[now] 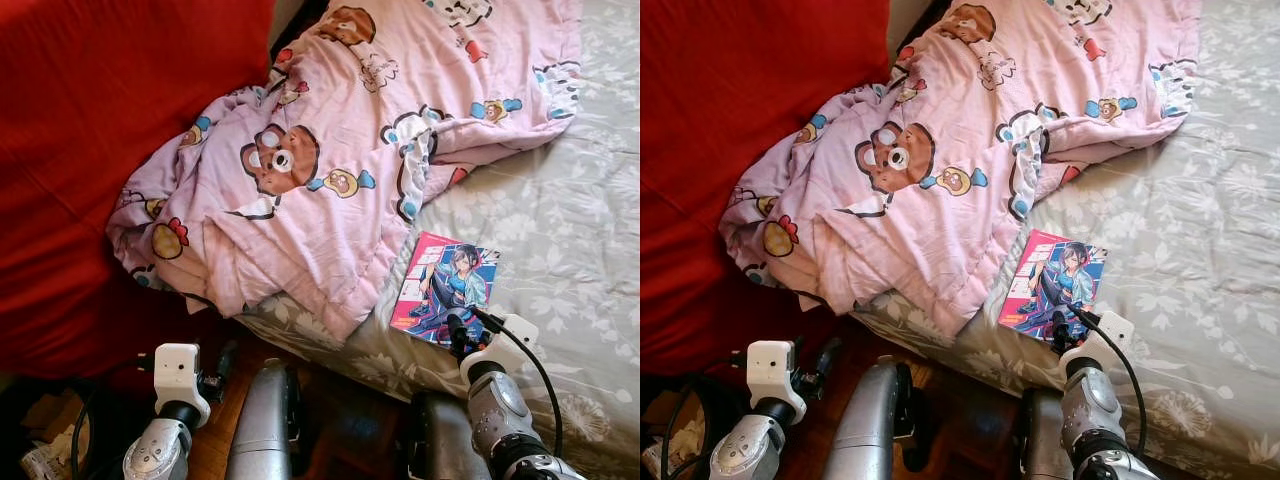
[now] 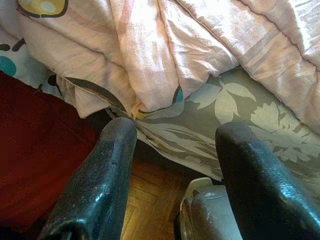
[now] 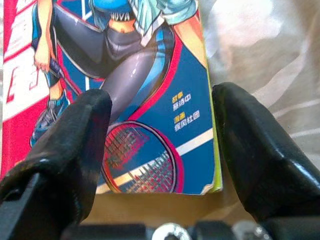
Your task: Clean up the room
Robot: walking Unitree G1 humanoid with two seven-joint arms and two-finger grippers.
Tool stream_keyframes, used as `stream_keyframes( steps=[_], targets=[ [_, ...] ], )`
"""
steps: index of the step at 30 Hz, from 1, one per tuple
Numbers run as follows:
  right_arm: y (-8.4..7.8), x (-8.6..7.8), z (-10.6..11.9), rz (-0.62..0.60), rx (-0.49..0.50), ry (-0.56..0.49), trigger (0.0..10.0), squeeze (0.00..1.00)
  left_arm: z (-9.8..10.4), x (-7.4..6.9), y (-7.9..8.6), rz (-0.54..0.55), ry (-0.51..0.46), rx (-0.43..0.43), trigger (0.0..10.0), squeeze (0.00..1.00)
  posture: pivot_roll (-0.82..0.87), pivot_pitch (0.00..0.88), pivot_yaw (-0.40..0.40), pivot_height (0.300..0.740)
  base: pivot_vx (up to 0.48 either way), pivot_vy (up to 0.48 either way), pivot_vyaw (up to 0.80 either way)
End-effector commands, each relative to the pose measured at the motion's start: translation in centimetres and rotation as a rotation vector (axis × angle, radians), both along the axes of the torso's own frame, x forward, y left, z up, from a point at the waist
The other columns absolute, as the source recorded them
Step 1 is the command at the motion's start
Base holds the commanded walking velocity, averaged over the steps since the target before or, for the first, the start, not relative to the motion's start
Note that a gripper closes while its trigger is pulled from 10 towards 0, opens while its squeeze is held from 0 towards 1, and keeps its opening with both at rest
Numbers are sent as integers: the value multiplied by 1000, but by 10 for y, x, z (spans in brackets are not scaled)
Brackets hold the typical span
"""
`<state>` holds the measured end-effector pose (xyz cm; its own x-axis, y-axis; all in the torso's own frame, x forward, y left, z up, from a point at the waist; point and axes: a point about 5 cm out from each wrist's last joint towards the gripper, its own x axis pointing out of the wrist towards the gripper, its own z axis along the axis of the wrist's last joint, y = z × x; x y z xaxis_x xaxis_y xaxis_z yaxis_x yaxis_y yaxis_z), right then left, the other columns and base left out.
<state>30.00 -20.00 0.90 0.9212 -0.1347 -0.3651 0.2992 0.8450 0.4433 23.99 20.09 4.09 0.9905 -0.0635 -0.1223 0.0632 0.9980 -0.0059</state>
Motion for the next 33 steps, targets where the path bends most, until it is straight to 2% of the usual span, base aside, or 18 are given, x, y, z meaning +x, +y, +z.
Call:
stream_keyframes(
  steps=[1,4,10,15,20,25,33],
  targets=[
    [8,-13,-16,15,72,55,10000,0,-5,-7,5,4,38,26,10000,0,157,350,134,614,0,0,0],
    [13,-16,-20,34,168,48,10000,0,-4,-7,3,-4,36,28,10000,0,160,349,138,614,0,0,0],
    [22,-30,-34,88,264,84,10000,0,-4,-7,1,-17,37,34,10000,0,164,351,140,614,0,0,0],
    [27,-44,-45,97,306,130,10000,0,-3,-8,1,-13,38,32,10000,0,170,352,142,614,0,0,0],
    [33,-56,-54,96,395,145,10000,0,-1,-8,2,-6,35,29,10000,0,184,358,149,614,0,0,0],
    [36,-55,-53,105,420,124,10000,0,0,-9,4,-2,33,39,10000,0,191,360,152,614,0,0,0],
    [24,-39,-39,16,451,6,10000,0,2,-8,6,7,27,51,10000,0,195,357,154,614,0,0,0]
  ],
)
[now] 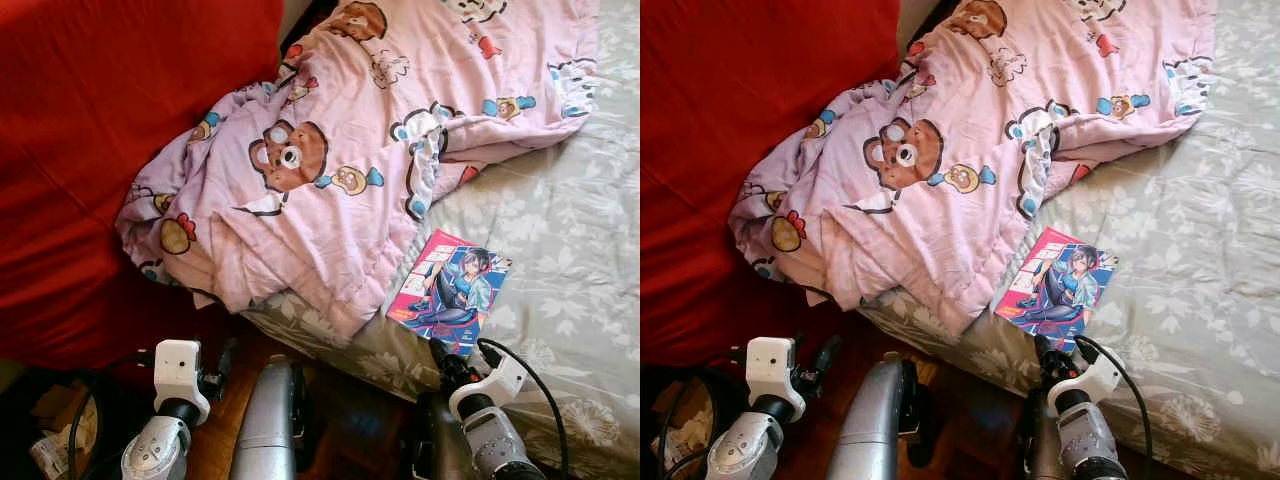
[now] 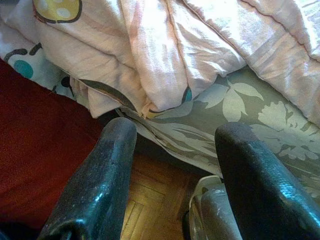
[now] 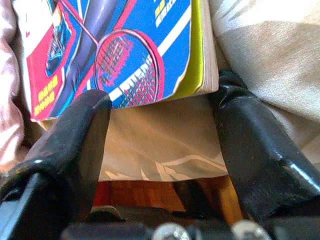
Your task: Clean up the room
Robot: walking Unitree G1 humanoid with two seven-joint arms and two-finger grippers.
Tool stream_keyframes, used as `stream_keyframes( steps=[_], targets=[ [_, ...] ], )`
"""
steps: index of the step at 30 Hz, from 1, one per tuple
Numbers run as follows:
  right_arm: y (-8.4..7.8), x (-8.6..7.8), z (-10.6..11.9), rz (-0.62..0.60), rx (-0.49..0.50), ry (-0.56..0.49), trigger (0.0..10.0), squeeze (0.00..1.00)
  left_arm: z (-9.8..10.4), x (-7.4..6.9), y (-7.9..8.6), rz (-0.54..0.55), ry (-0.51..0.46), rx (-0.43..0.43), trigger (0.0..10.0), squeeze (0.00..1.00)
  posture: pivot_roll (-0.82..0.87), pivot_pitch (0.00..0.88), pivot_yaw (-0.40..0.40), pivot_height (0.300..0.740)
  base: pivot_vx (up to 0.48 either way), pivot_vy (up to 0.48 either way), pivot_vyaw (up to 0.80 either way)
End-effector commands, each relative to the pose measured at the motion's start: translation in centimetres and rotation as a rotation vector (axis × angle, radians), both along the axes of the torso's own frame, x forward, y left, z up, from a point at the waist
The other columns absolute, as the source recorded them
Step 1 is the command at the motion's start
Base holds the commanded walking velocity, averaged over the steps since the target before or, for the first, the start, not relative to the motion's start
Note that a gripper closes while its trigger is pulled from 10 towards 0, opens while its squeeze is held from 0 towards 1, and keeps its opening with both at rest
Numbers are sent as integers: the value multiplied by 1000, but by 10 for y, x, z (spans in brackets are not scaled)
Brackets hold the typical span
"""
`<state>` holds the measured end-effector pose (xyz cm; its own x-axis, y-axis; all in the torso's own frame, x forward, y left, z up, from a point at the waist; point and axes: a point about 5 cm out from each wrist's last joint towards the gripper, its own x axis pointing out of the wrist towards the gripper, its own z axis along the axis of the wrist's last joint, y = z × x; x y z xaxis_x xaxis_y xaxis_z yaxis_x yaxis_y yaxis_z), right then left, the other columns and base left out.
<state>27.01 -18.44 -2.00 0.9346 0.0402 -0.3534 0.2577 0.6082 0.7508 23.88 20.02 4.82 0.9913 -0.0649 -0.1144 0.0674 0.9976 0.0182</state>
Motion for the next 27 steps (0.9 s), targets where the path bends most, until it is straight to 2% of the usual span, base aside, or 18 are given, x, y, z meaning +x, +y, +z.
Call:
stream_keyframes(
  steps=[1,5,13,14,27],
  targets=[
    [6,-7,-7,-27,57,13,10000,0,-5,-7,7,13,37,29,10000,0,195,356,154,614,0,0,0],
    [1,-4,-3,-66,80,-18,10000,0,-5,-7,7,13,36,33,10000,0,194,355,155,614,0,0,0],
    [5,-5,-4,-47,87,-23,10000,0,-5,-6,6,8,37,39,10000,0,194,351,155,614,0,0,0],
    [6,-6,-4,-48,90,-24,0,0,-5,-6,6,6,37,41,10000,0,194,351,155,614,0,0,0],
    [4,-6,-5,-58,90,-25,0,0,-7,-2,4,-4,39,51,10000,0,181,331,150,614,0,0,0]
  ],
)
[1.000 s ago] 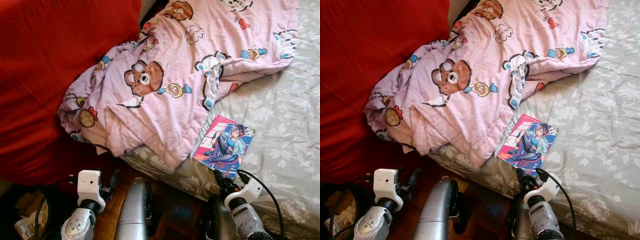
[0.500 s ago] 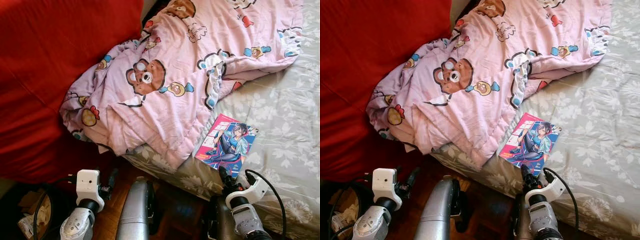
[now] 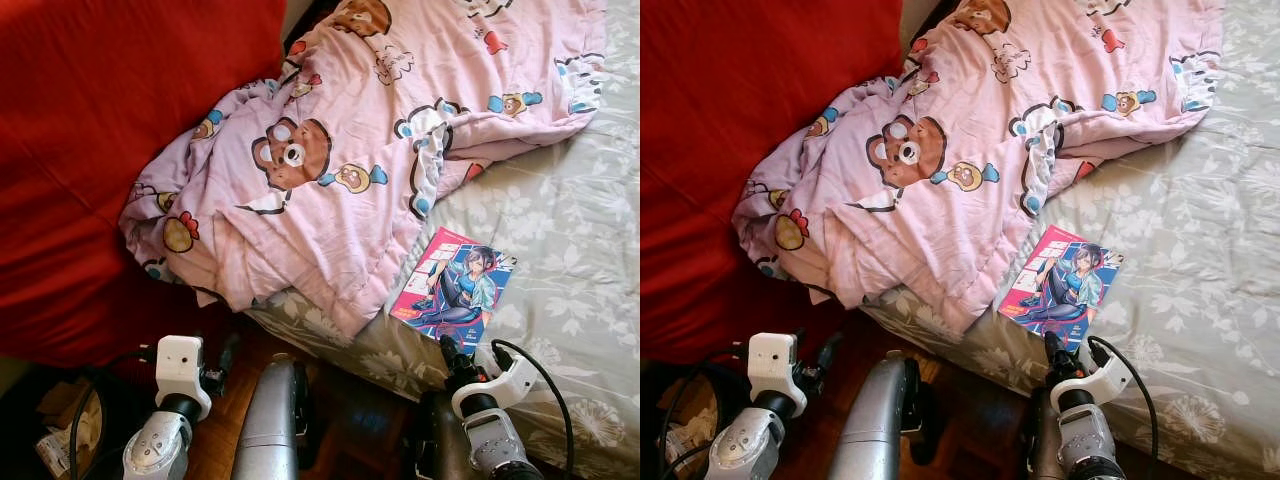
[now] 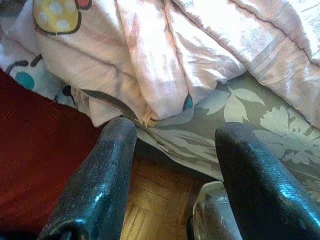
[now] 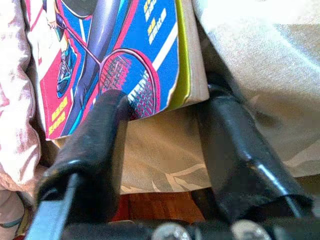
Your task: Clean up the room
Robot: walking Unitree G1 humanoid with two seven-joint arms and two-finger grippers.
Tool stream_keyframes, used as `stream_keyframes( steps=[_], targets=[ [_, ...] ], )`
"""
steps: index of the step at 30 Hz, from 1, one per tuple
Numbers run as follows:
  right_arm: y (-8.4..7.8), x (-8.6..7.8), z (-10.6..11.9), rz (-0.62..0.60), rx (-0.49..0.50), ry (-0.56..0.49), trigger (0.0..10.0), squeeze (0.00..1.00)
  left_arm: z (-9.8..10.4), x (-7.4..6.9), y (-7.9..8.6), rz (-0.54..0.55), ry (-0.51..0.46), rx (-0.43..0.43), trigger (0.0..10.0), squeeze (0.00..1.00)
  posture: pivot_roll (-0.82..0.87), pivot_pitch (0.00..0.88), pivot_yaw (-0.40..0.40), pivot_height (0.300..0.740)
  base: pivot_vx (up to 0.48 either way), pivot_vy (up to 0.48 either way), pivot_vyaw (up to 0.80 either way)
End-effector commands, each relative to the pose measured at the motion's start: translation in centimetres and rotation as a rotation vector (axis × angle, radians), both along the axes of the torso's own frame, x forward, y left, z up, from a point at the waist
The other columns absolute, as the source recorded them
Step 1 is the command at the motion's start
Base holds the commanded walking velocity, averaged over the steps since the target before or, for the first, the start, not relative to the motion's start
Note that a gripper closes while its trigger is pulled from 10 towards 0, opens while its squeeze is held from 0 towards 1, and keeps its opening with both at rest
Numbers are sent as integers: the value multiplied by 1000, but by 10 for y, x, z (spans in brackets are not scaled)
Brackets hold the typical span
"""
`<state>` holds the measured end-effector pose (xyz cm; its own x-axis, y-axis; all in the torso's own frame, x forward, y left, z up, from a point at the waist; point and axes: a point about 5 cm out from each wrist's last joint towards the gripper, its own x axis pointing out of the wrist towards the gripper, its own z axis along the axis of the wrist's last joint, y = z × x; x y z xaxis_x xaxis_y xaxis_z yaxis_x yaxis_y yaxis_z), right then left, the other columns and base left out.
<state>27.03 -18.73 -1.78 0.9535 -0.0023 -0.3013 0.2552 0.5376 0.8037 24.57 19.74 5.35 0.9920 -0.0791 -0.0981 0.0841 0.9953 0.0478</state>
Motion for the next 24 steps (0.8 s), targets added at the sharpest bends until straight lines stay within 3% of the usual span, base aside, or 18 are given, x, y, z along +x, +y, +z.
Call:
stream_keyframes(
  steps=[1,12,20,24],
  targets=[
    [7,-6,-7,11,21,28,0,0,-12,-9,7,14,57,24,10000,0,181,331,150,614,0,0,0],
    [2,-7,-7,-20,-17,53,0,0,-14,-6,5,13,60,30,10000,0,165,313,137,614,0,0,0],
    [-1,-34,-25,-107,-72,118,0,0,-17,1,2,28,55,27,10000,0,120,287,111,614,0,0,0],
    [1,-39,-25,-130,-107,105,0,0,-19,3,1,36,52,21,10000,0,103,277,99,614,0,0,0]
  ],
)
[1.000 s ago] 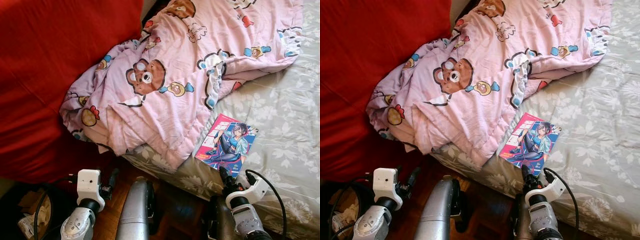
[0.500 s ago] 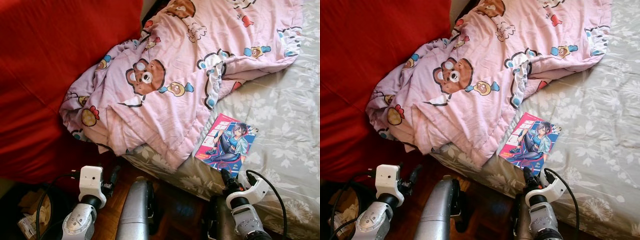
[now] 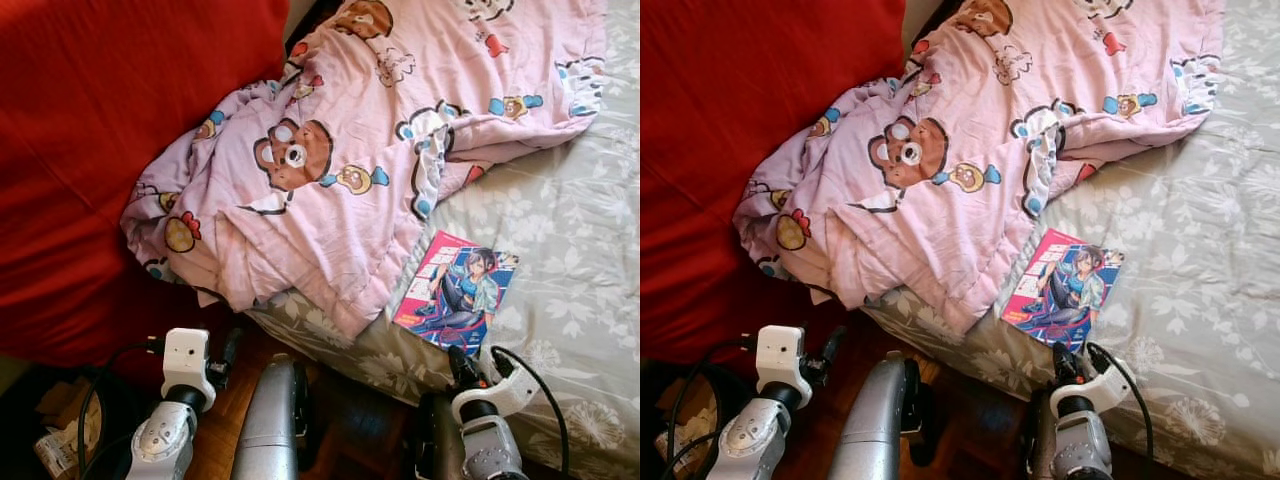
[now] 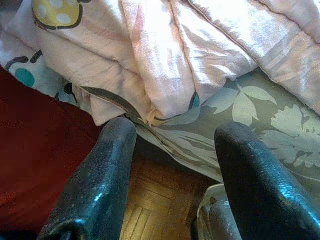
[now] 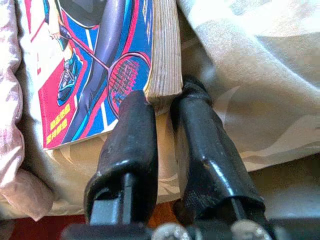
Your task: Clean up the room
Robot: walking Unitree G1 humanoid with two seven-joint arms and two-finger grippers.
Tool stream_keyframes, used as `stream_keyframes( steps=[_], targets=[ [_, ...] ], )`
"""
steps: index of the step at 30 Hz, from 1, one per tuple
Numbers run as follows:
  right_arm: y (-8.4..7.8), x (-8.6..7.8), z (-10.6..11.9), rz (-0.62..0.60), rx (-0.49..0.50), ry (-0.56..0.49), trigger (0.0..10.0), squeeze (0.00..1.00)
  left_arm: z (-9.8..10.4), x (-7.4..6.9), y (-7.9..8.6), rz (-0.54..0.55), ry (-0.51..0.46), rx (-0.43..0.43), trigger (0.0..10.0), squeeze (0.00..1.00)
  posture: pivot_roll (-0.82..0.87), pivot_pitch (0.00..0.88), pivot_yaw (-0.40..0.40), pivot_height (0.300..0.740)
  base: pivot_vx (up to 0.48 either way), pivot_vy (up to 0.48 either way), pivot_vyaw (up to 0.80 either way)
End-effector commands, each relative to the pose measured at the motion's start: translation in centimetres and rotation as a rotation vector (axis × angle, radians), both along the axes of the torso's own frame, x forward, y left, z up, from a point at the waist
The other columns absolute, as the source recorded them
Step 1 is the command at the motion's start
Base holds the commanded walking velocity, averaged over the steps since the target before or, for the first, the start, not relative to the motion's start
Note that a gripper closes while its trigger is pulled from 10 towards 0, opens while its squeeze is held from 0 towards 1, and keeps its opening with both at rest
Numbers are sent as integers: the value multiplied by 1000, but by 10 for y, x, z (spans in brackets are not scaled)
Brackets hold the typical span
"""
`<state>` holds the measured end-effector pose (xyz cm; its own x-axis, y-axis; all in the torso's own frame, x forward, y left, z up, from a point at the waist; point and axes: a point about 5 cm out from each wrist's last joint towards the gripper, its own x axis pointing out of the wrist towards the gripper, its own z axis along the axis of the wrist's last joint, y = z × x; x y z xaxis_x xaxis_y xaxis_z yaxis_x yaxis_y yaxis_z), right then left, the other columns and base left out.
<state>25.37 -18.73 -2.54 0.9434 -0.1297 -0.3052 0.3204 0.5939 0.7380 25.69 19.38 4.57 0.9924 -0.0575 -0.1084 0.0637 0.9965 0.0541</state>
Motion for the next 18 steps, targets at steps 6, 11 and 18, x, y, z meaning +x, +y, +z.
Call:
stream_keyframes(
  steps=[6,11,18],
  targets=[
    [2,-16,-3,-79,-28,-11,0,0,-13,-6,3,31,38,12,10000,0,80,263,78,614,0,0,0],
    [1,-13,6,-116,-19,-63,0,0,-15,-5,2,38,36,10,10000,0,76,257,70,614,0,0,0],
    [-12,-13,13,-312,143,-79,0,0,-18,-4,2,52,29,11,10000,0,65,249,59,614,0,0,0]
  ],
)
